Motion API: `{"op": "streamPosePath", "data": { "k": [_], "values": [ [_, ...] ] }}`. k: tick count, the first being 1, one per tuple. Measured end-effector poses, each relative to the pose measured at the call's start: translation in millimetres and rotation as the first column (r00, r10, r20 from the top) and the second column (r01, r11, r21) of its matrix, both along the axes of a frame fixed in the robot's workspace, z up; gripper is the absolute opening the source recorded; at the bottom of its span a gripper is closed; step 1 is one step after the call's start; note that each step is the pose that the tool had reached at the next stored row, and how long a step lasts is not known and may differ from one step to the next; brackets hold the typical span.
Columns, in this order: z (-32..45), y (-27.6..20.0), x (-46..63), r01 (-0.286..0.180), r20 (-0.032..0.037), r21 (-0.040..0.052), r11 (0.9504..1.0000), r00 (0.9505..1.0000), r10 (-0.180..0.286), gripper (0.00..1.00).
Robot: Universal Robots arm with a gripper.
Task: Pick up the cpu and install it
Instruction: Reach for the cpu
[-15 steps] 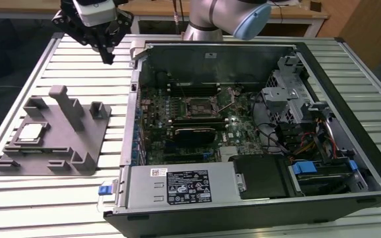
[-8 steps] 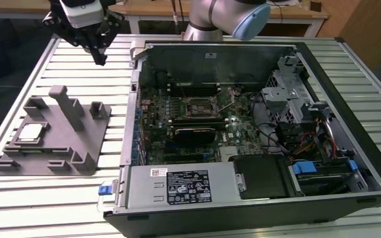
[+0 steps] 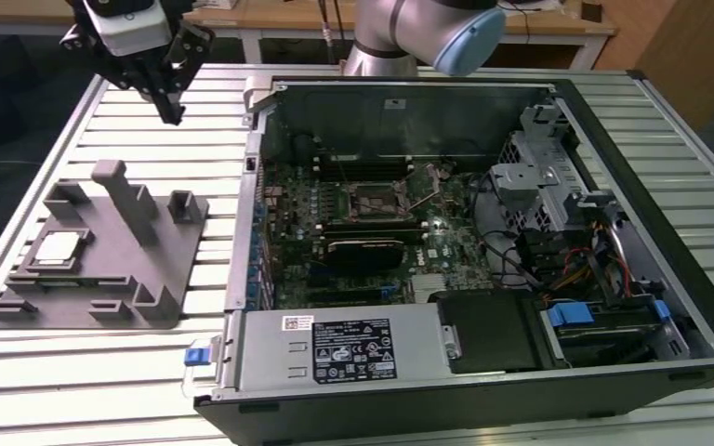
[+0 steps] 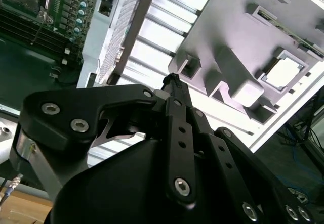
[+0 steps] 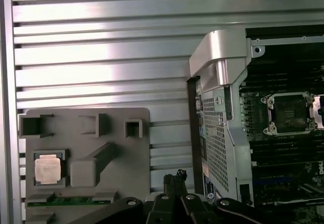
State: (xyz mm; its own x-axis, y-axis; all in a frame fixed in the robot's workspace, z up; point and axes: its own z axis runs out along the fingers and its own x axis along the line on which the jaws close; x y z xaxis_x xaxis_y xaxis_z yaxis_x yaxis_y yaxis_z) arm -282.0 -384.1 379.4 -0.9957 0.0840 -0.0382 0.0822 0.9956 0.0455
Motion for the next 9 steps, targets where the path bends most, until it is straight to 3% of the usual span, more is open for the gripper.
{"op": "streamPosePath", "data": {
  "k": [9],
  "values": [
    [-2.3,0.0,-18.3,0.0,0.0007,0.0,1.0,1.0,0.0,0.11]
  ]
}}
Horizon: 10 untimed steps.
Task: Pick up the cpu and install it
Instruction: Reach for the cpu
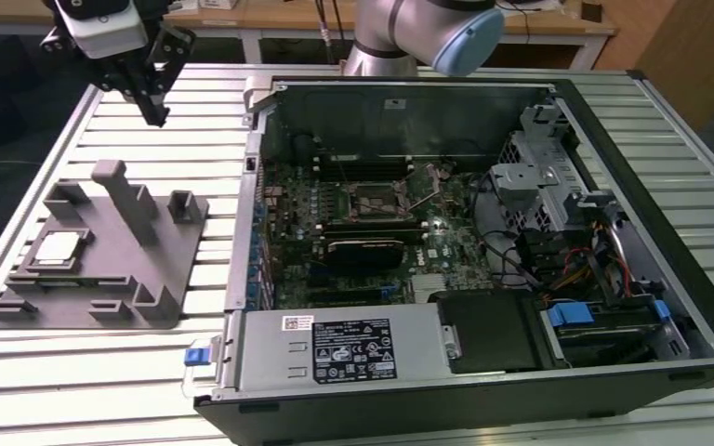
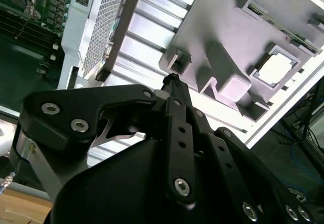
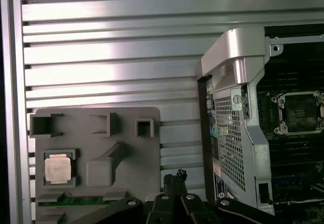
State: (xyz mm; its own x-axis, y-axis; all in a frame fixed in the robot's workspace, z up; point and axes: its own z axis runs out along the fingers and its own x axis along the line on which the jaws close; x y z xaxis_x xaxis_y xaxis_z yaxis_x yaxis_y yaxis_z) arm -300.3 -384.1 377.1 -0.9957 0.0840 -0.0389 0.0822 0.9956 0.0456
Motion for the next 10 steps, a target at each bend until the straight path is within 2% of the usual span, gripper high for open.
{"op": "streamPosePath", "data": {
  "k": [10],
  "values": [
    [-3.3,-0.1,-20.3,0.0,0.0002,0.0,1.0,1.0,0.0,0.11]
  ]
}}
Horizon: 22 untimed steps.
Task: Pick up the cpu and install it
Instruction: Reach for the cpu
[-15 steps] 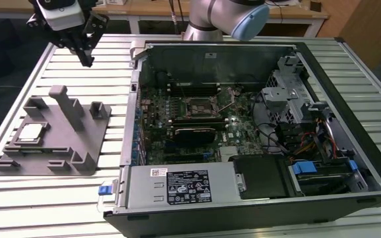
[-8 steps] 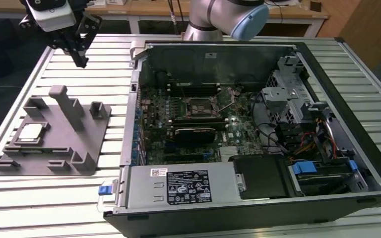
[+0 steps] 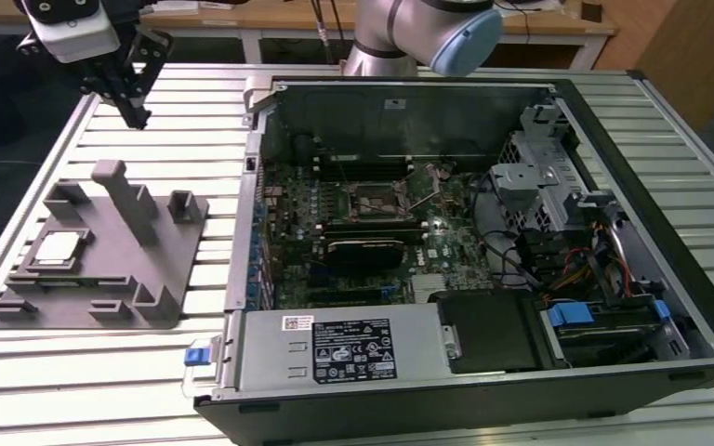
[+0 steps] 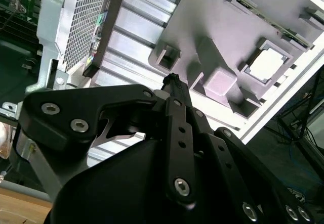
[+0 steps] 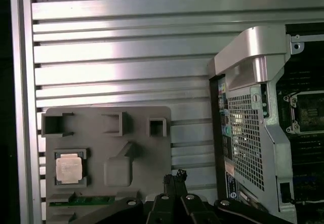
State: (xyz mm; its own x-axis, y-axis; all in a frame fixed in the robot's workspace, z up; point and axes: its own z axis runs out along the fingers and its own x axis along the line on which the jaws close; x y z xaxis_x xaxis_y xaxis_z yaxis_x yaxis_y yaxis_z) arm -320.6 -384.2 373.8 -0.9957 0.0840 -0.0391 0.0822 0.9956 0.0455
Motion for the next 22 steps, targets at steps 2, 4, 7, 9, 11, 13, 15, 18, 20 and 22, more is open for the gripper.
{"op": "streamPosePath", "data": {
  "k": [2,4,7,9,11,13,15,18,20,22],
  "values": [
    [-0.7,0.0,-4.1,0.0,0.0,0.0,1.0,1.0,0.0,0.11],
    [-1.5,-0.1,-8.6,0.0,0.0,0.0,1.0,1.0,0.0,0.11],
    [-2.7,-0.2,-15.8,0.0,0.0002,0.0,1.0,1.0,0.0,0.11],
    [-3.7,-0.2,-19.6,0.0,0.0003,0.0001,1.0,1.0,0.0,0.11],
    [-4.7,-0.3,-23.6,0.0,0.0003,0.0,1.0,1.0,0.0,0.11],
    [-5.9,-0.4,-27.5,0.0,0.0002,0.0,1.0,1.0,0.0,0.11],
    [-7.2,-0.6,-31.5,0.0,0.0002,0.0,1.0,1.0,0.0,0.11],
    [-9.7,-1.5,-36.4,0.0,0.0002,0.0,1.0,1.0,0.0,0.11],
    [-11.4,-2.2,-39.7,0.0,0.0003,0.0,1.0,1.0,0.0,0.11],
    [-13.3,-3.4,-43.1,0.0,0.0002,0.0,1.0,1.0,0.0,0.11]
  ]
}}
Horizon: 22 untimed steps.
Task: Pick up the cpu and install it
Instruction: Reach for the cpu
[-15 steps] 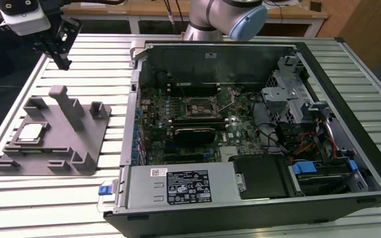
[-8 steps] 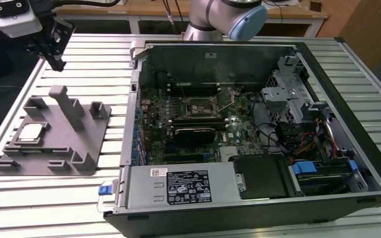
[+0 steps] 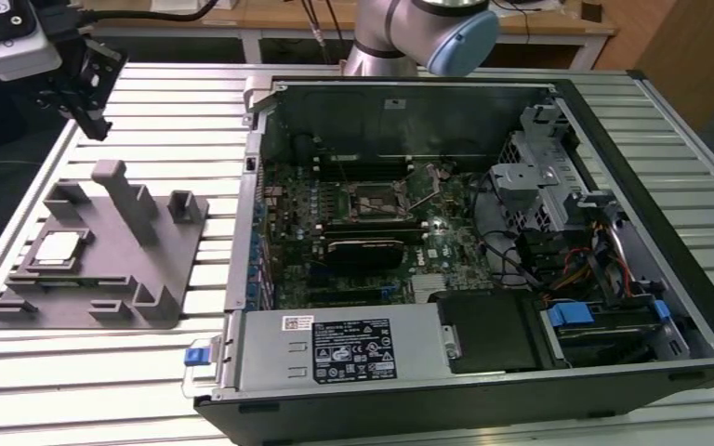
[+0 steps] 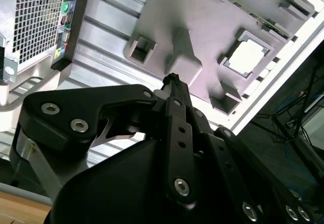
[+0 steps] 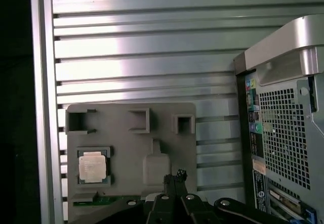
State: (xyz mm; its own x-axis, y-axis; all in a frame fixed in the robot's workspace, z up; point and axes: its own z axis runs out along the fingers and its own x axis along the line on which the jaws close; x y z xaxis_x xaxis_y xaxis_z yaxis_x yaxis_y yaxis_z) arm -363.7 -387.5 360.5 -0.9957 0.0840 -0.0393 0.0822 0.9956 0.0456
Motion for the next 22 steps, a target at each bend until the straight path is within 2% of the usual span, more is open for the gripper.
{"op": "streamPosePath", "data": {
  "k": [11,22],
  "values": [
    [-11.2,-9.1,-22.2,0.0,-0.0001,-0.0001,1.0,1.0,0.0,0.11],
    [-22.0,-14.7,-41.3,0.0,0.0001,0.0,1.0,1.0,0.0,0.11]
  ]
}}
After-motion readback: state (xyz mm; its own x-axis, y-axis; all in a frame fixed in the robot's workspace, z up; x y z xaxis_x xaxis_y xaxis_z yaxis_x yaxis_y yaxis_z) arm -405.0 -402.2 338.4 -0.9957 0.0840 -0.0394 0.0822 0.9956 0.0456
